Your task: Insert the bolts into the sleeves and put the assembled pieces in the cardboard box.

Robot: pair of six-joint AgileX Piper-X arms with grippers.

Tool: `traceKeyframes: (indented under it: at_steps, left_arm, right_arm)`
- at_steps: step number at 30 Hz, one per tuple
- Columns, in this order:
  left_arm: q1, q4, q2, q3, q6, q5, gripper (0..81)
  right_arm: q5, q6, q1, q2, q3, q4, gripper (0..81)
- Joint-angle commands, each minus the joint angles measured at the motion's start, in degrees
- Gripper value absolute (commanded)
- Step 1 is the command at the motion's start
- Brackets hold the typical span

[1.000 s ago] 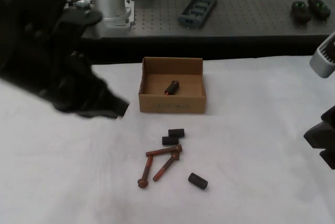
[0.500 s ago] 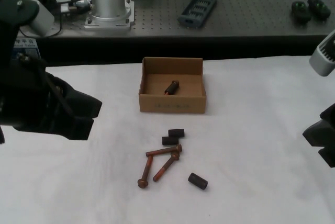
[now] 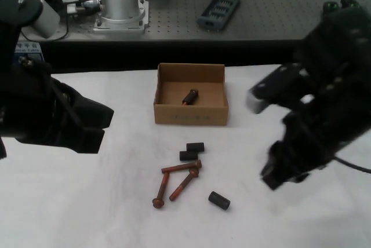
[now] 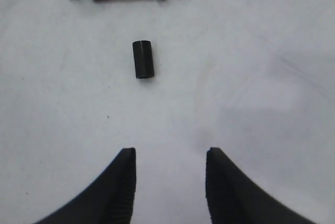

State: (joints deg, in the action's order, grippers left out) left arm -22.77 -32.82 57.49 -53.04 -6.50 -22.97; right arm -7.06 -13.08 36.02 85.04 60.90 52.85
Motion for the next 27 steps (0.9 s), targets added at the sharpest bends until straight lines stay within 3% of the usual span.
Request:
traceKeyframes:
  at_steps: [1,14,27]
  left_arm:
    - [0.1,0.3,-0.4,-0.1,0.4,-0.2,0.7]
    - [0.1,2.6,-0.4,-0.1,-0.4,-0.2,0.7]
    - [0.1,3.4,-0.4,-0.1,-0.4,-0.2,0.7]
  right_arm:
    - [-2.9,1.8,0.4,4.6,3.2,-0.9,32.2]
    - [-4.7,1.9,6.1,17.3,12.0,-0.9,32.2]
    - [-3.6,-3.8,6.5,24.4,12.0,-1.3,32.2]
